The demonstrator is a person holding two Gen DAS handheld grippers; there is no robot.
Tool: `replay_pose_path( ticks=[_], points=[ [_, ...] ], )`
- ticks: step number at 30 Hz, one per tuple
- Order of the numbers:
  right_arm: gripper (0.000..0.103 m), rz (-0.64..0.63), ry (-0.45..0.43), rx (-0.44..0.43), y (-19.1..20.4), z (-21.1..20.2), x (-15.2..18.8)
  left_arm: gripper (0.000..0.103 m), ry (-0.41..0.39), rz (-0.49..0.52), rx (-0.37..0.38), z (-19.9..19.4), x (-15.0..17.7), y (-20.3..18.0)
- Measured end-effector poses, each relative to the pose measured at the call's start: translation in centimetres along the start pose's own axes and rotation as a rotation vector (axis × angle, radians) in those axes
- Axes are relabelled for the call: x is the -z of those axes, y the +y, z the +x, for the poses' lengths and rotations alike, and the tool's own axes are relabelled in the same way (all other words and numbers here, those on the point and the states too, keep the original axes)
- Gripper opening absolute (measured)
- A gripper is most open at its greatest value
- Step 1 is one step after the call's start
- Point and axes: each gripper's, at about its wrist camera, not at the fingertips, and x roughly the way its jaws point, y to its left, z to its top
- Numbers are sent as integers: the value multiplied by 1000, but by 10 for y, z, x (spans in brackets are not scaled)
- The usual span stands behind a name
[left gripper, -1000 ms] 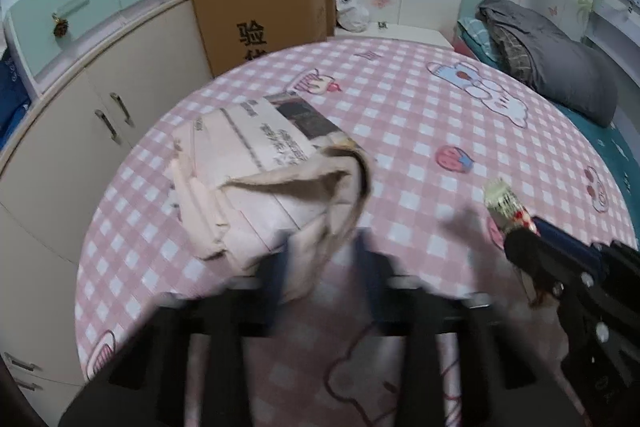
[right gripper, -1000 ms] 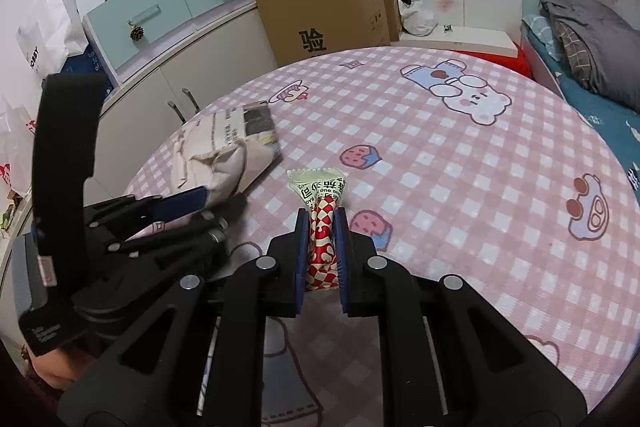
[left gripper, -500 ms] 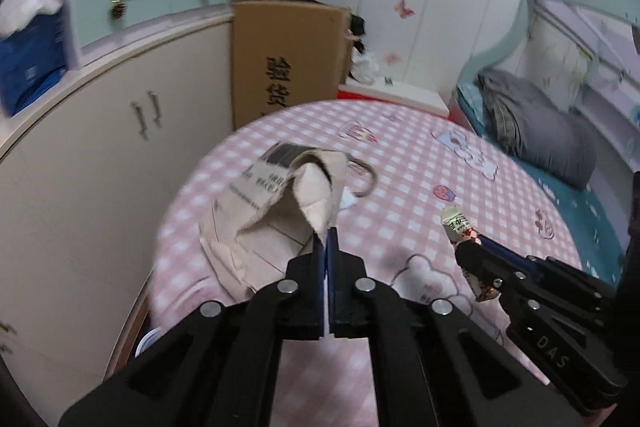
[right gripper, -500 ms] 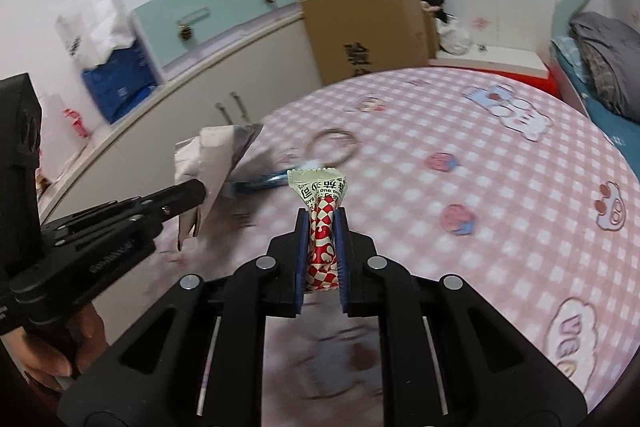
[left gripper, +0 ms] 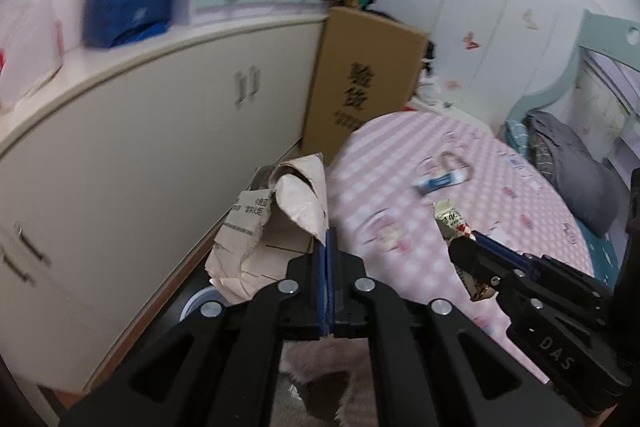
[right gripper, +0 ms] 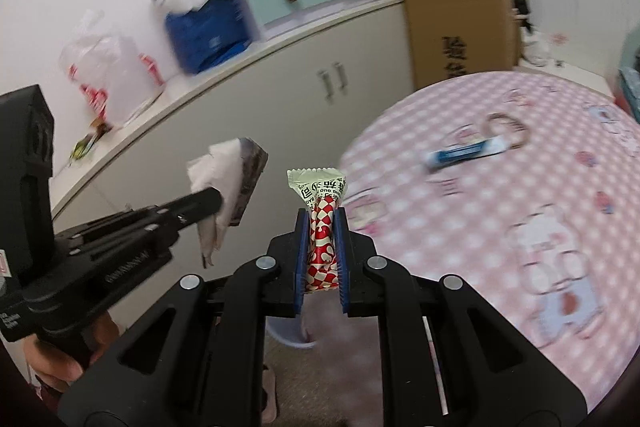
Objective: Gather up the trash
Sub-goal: 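Carry the paper bag and wrapper to the wastebasket and open both tools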
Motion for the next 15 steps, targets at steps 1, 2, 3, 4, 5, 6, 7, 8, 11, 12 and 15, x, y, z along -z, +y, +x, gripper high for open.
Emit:
replay_pose_path(
  ticks=[1, 2, 3, 4, 5, 6, 7, 8, 11, 12, 15],
  points=[
    [13, -10, 14, -12, 10, 9, 2, 1, 16, -15, -17, 3, 4, 13],
    [13, -19, 26, -19, 18, 17, 3, 1, 32, -32, -31, 6, 8, 25],
    [13, -31, 42, -29, 28, 28, 6, 1, 43, -44, -40, 8, 12, 34],
    [13, -37, 52, -36, 35, 35, 9, 1, 63, -60, -53, 13, 17, 47],
    [13, -45, 66, -44, 42, 44, 13, 1, 79, -72, -65, 17, 21, 57],
    [13, -53, 86, -51, 50, 56, 16, 1, 102, -93, -80, 23, 26, 70],
    [13, -55, 97, -56, 54, 63, 19, 1, 119, -105, -85, 29, 29, 79],
    [13, -57, 111, -65, 60, 72, 22, 1, 140, -123, -91, 35, 33, 90],
    [13, -74, 153, -79, 74, 98, 30, 1, 191, -171, -94, 51, 45, 115],
    [13, -79, 164, -84, 77, 104, 32, 1, 206, -185, -93, 56, 49, 122],
    [13, -108, 193, -76, 87, 125, 39, 1, 240, -216, -92, 70, 56, 136]
  ],
)
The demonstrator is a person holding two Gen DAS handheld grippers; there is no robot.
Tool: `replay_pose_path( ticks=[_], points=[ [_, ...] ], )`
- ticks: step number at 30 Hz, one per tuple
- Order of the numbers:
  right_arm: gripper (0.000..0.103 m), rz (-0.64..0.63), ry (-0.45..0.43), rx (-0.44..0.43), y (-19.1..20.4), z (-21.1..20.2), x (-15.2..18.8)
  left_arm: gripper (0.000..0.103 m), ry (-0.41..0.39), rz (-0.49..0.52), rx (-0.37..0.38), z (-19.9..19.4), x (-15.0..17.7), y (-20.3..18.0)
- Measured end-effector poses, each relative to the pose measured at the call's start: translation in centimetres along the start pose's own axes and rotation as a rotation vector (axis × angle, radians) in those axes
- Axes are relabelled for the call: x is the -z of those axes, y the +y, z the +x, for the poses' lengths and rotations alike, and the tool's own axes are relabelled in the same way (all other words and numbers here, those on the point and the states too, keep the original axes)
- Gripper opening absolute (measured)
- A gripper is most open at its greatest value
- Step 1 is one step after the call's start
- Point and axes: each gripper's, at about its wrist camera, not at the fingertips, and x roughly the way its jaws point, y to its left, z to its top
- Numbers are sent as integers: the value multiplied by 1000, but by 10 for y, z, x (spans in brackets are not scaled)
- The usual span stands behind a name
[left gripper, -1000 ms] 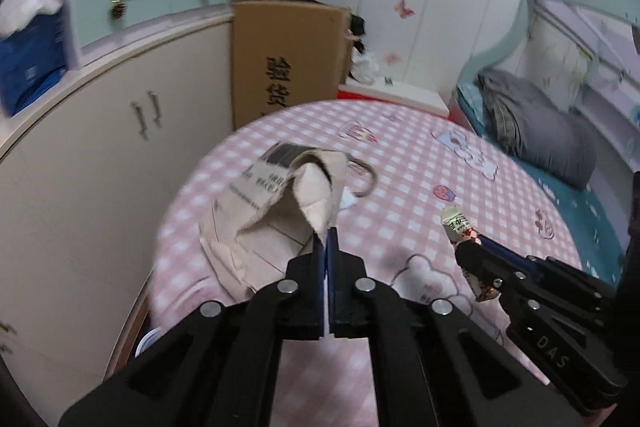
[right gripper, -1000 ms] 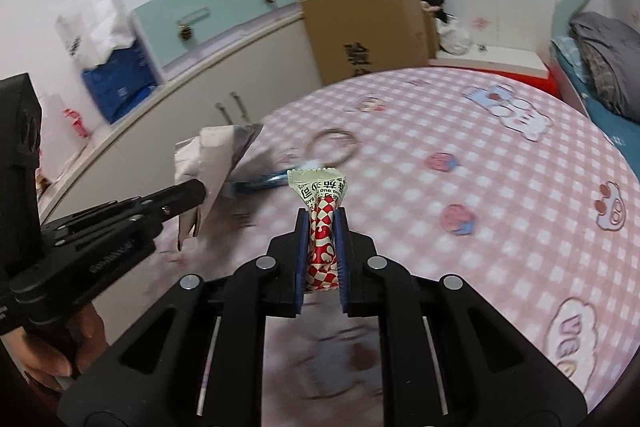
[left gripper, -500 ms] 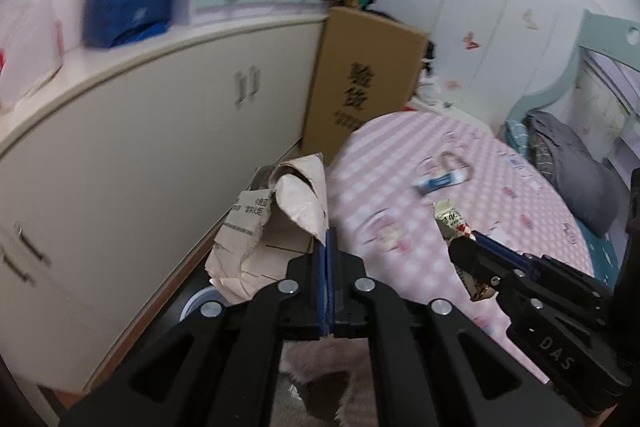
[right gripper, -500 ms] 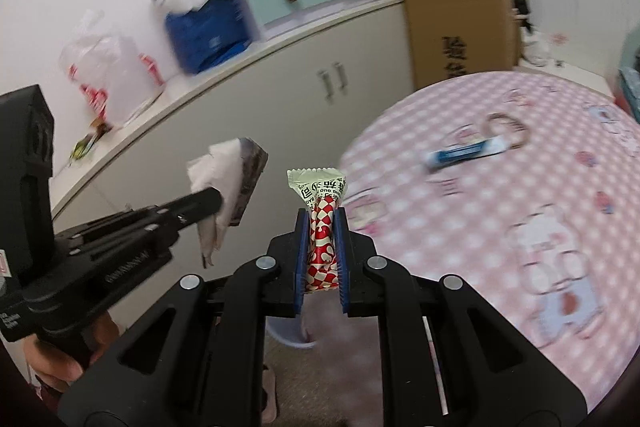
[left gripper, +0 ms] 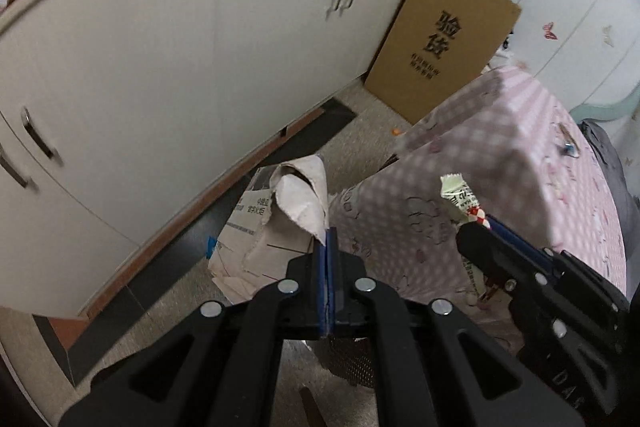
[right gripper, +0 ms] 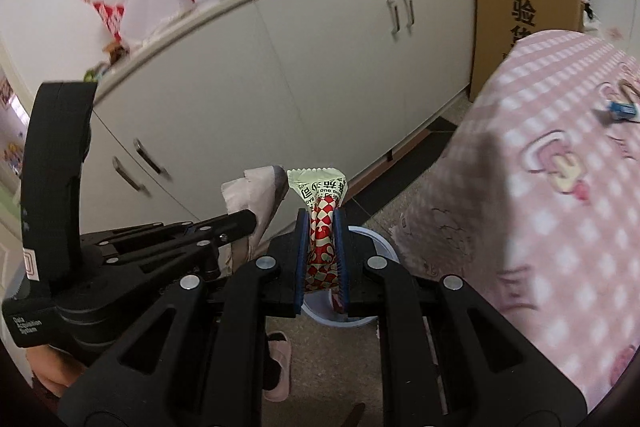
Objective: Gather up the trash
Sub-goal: 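Carry the paper bag and wrapper to the wastebasket and open both tools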
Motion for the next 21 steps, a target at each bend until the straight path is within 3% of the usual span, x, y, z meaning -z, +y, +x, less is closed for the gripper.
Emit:
replay_pose_path(
  ticks=[3, 6, 10, 11, 21],
  points=[
    [13, 1, 14, 0, 0, 12, 0, 2, 27, -26, 10, 14, -3, 7],
    [13, 9, 18, 7, -4, 18, 2, 12, 55, -67, 44, 26, -6, 14],
    [13, 20, 31, 12, -8, 26, 2, 49, 84, -95, 29, 39, -9, 21],
    [13, 23, 31, 15, -8, 26, 2, 53, 83, -103, 28, 39, -8, 21],
    [13, 30, 39, 6, -5, 30, 2, 57, 64, -105, 2, 31, -6, 23]
  ],
)
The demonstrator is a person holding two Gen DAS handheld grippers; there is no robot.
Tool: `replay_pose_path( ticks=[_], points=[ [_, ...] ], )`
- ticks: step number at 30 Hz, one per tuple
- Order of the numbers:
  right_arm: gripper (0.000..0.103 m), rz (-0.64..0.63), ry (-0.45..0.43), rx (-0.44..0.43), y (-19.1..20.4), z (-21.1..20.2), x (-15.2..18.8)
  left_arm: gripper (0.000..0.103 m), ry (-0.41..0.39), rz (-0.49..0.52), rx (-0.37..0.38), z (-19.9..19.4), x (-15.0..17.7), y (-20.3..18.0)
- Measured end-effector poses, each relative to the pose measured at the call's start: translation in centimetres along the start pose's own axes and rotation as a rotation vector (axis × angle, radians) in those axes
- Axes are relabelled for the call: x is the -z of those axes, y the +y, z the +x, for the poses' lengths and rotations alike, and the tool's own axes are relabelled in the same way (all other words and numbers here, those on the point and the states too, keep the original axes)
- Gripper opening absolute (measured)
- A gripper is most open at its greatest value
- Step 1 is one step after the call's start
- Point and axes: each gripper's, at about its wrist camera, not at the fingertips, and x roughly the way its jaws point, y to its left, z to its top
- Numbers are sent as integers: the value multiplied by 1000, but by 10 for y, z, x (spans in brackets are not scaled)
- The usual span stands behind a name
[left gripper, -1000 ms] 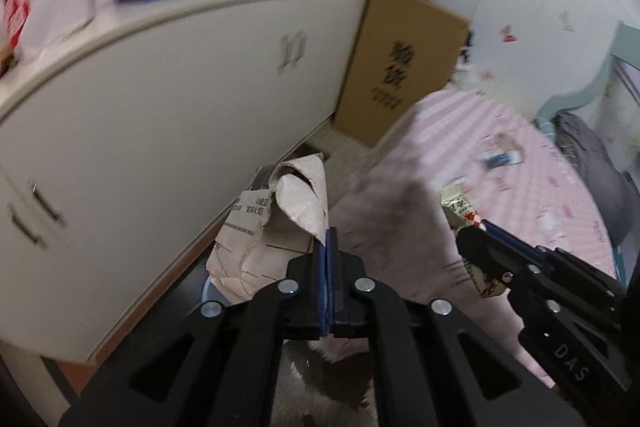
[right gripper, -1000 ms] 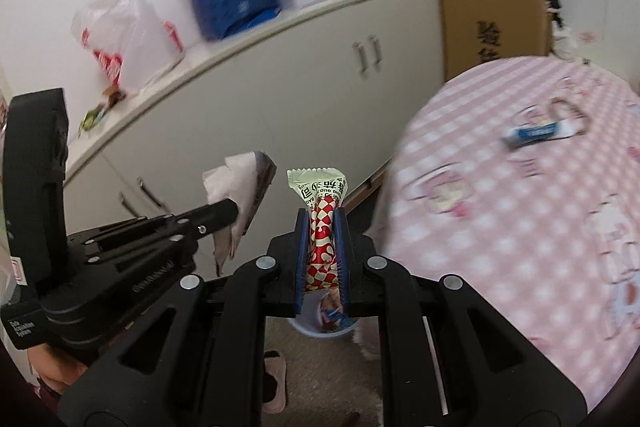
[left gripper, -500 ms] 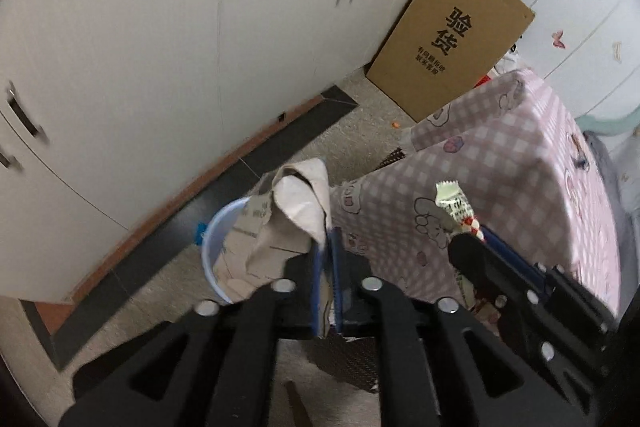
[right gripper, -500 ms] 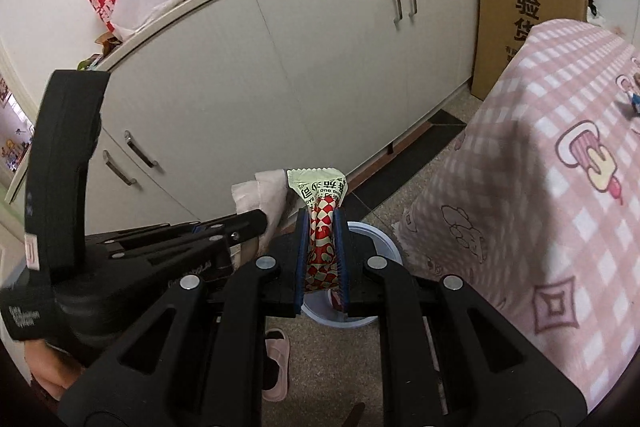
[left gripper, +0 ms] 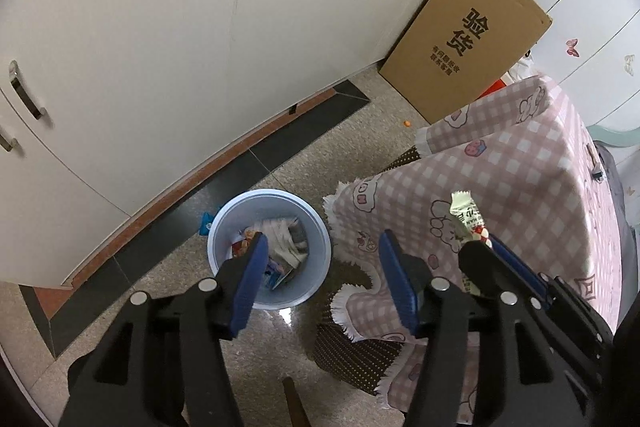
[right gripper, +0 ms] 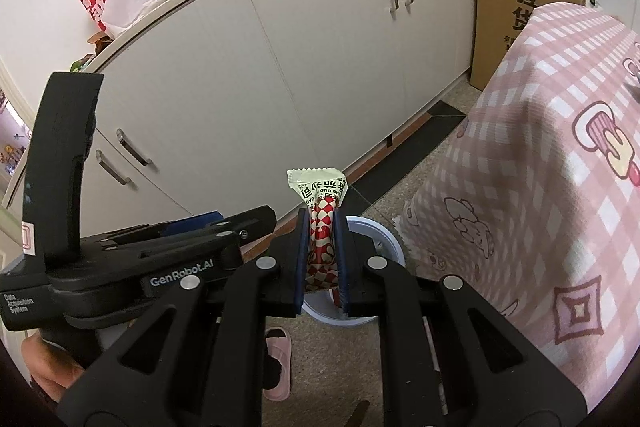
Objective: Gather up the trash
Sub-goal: 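Carry the paper bag and wrapper to the wastebasket and open both tools, then move both tools back toward the toothpaste tube and rubber band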
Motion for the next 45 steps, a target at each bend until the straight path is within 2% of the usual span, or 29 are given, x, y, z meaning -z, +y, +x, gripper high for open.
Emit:
replay_pose_path(
  ticks=[7, 14, 15, 18, 19, 26, 35, 39, 45],
  points=[
    [13, 2, -6, -14, 3, 0, -1, 57, -54, -1, -76, -16, 0, 5],
    [16, 6, -28, -45, 10, 6, -7, 57, -101, -33, -112, -32, -4, 16],
    [18, 9, -38, -54, 11, 6, -8, 58, -106, -37, -115, -33, -5, 18],
    [37, 7, -55, -48, 16, 7, -11, 58, -130, -55, -142, -40, -7, 23],
    [46, 7, -62, -43, 16, 6, -12, 58, -141, -64, -153, -42, -8, 25],
    [48, 2, -87, -33, 14, -8, -12, 59, -157, -55, -141, -53, -8, 21],
    [49, -5, -151, 21, -6, -63, -20, 59, -201, 51, -96, -77, -8, -32],
    [49, 12, -191, 61, -30, -97, -24, 60, -215, 142, -43, -86, -12, -80],
    [50, 72, -235, 142, -91, -145, -25, 62, -216, 301, 24, -83, -11, -160]
  ],
)
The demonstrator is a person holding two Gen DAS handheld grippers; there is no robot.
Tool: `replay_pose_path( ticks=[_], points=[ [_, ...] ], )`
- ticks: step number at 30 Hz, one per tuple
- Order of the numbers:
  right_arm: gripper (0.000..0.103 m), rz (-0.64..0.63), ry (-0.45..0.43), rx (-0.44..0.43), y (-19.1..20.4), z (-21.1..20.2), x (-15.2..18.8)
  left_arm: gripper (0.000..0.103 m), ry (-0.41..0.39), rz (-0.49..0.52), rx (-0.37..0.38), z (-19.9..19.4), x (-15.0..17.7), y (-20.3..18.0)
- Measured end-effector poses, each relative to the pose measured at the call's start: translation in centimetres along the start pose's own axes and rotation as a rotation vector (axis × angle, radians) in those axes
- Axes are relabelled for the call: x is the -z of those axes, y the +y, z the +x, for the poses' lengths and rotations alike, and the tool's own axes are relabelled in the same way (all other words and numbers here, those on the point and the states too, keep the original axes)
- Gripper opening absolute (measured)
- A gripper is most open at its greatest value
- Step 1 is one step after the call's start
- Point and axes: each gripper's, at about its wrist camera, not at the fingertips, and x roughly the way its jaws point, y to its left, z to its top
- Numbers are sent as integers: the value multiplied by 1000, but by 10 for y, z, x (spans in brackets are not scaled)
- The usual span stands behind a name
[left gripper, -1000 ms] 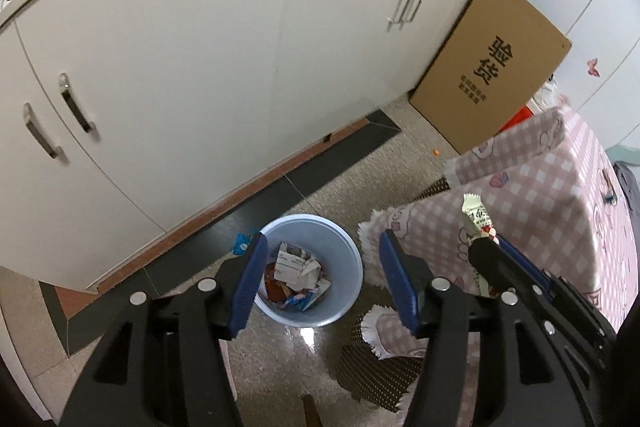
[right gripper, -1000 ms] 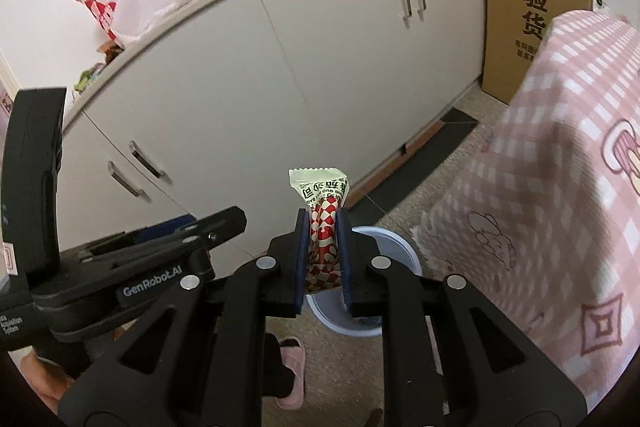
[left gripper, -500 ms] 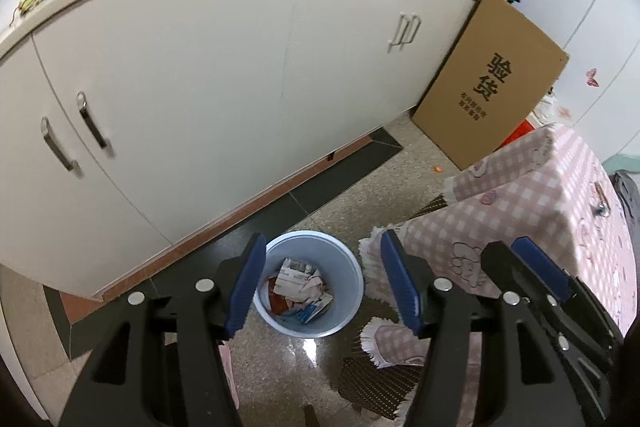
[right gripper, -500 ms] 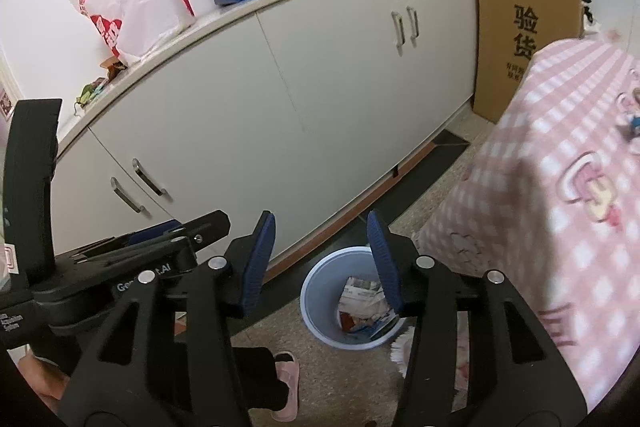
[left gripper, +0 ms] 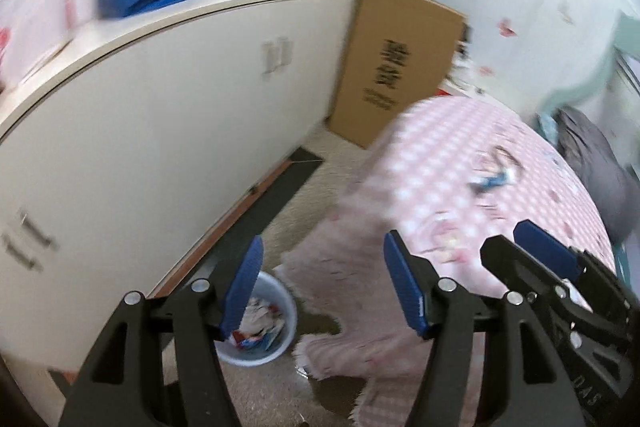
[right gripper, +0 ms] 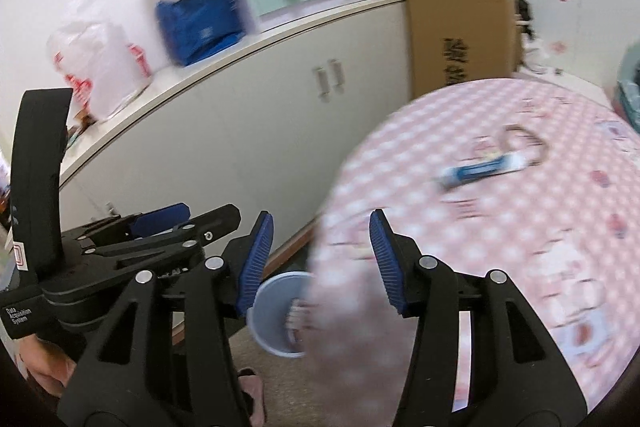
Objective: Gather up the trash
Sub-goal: 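Move both tools back toward the toothpaste tube and rubber band, then grasp the blue-white toothpaste tube with the left tool while the right tool grasps the rubber band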
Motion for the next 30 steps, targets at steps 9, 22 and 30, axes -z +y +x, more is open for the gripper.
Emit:
replay_pose_path(
  ticks=[9, 22, 30],
  points=[
    [52, 92, 18, 162, -111, -21, -8, 63, 31, 267, 51, 45, -20, -126],
    [59, 174, 73, 207, -192, 5, -20, 62, 68, 429, 14, 119, -39, -196],
    [59, 195, 106, 186, -205, 34, -37, 16, 80, 493, 91, 127, -38, -204]
  ],
)
